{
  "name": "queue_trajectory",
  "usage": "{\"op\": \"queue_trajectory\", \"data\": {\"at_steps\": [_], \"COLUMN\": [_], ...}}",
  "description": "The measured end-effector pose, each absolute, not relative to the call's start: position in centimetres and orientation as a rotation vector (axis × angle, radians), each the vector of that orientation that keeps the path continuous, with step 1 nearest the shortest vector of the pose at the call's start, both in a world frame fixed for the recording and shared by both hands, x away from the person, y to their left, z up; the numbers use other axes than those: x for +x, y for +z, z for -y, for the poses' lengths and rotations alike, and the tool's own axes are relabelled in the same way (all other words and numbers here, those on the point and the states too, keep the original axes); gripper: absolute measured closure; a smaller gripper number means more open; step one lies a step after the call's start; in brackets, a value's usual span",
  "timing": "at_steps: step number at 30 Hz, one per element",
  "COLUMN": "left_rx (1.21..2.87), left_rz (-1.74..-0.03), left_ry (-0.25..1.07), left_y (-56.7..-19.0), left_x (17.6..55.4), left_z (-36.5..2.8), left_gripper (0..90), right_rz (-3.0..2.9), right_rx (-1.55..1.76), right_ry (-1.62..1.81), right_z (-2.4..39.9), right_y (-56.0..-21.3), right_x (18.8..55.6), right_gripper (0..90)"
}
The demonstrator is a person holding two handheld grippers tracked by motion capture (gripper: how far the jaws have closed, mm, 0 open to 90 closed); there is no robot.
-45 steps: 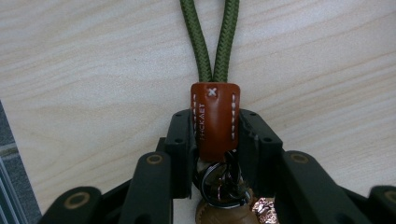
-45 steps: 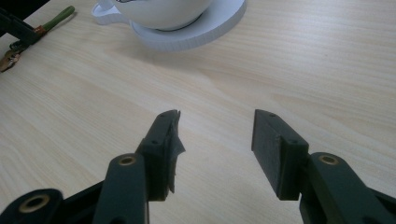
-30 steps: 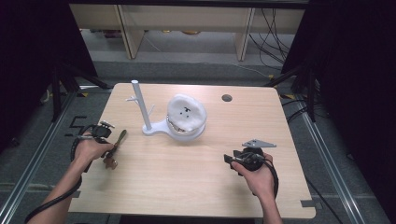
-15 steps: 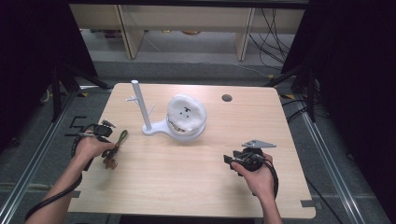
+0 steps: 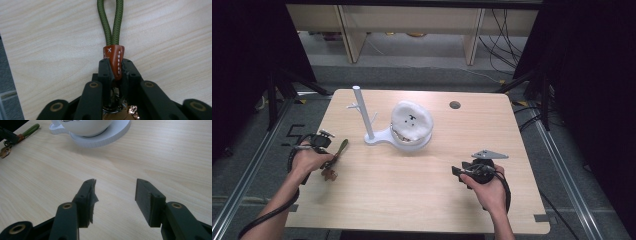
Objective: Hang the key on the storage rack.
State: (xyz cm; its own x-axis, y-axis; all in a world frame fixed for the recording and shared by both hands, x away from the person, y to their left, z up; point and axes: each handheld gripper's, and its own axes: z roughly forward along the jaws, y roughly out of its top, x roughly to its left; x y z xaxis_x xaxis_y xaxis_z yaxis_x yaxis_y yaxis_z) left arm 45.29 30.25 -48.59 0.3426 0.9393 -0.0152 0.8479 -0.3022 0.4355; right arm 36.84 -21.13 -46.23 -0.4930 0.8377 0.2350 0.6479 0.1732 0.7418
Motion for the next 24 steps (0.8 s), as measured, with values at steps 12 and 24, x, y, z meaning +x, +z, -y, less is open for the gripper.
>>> {"op": "queue_trajectory", "data": {"at_steps": [12, 24], "left_rx": [2.154, 2.007], "left_rz": [-1.509, -1.394], "left_ry": [0.358, 0.481], "left_y": [-48.7, -48.5], "left_x": [43.3, 40.1], "left_z": [-31.2, -31.6], "left_gripper": [80.6, 80.5], "right_rz": [-2.211, -2.211], "right_rx": [1.457, 1.481], "right_ry": [1.232, 1.226], "right_z": [21.0, 21.0], "right_y": [-46.2, -46.3], "right_x": [36.8, 36.7], "right_gripper": [51.3, 51.3]}}
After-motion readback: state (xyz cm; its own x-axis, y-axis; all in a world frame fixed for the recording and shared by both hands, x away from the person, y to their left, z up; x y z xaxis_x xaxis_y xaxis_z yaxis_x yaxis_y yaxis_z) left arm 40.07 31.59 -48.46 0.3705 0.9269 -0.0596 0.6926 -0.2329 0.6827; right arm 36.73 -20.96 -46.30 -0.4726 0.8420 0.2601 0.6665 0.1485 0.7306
